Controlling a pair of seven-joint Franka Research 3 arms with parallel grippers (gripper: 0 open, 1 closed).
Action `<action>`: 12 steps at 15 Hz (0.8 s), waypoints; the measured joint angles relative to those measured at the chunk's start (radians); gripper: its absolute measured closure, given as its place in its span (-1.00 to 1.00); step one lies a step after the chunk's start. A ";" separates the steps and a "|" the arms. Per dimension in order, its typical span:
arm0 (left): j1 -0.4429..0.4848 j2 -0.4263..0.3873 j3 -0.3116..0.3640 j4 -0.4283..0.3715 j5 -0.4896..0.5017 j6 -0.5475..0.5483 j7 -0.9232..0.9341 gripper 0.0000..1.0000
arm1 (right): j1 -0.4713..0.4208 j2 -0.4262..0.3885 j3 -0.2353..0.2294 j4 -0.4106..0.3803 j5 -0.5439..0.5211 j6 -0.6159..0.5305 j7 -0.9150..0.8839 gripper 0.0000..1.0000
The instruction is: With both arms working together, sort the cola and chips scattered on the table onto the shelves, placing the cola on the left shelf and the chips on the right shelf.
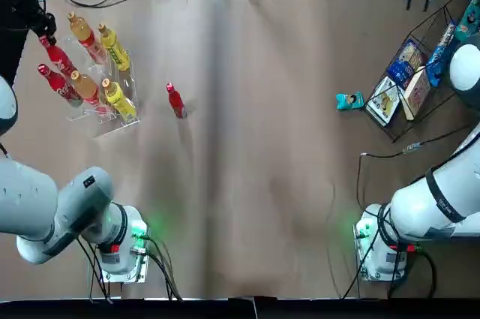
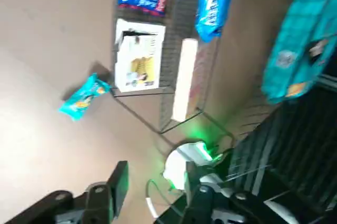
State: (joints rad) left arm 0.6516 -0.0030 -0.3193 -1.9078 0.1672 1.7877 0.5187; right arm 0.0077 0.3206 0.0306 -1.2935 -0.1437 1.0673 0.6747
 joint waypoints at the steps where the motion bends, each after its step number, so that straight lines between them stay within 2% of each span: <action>1: -0.001 0.000 -0.002 0.005 0.000 0.000 -0.002 0.00 | 0.017 0.000 0.000 -0.019 0.014 0.023 0.032 -0.15; 3: -0.001 0.000 -0.016 0.026 0.000 -0.005 -0.017 -0.35 | 0.045 0.003 0.001 -0.094 0.022 0.099 0.097 -0.50; 4: -0.001 -0.001 -0.059 0.059 0.000 -0.045 -0.087 -0.71 | 0.064 0.009 0.001 -0.189 0.026 0.193 0.166 -0.62; 6: -0.001 -0.002 -0.144 0.089 -0.002 -0.114 -0.215 -0.99 | 0.072 0.016 0.001 -0.265 0.034 0.263 0.220 -0.69; 8: -0.004 -0.001 -0.267 0.092 -0.008 -0.163 -0.370 -0.99 | 0.072 0.019 0.001 -0.332 0.050 0.317 0.240 -0.54; 9: -0.007 0.002 -0.329 0.084 -0.018 -0.174 -0.442 -0.99 | 0.072 0.019 0.000 -0.364 0.061 0.345 0.244 -0.54; 12: -0.016 0.020 -0.466 0.016 -0.084 -0.174 -0.564 -0.99 | 0.072 0.019 0.000 -0.466 0.090 0.452 0.260 -0.47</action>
State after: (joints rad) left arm 0.6356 0.0169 -0.7850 -1.8917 0.0831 1.6135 -0.0453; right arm 0.0801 0.3399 0.0311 -1.7594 -0.0540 1.5193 0.9342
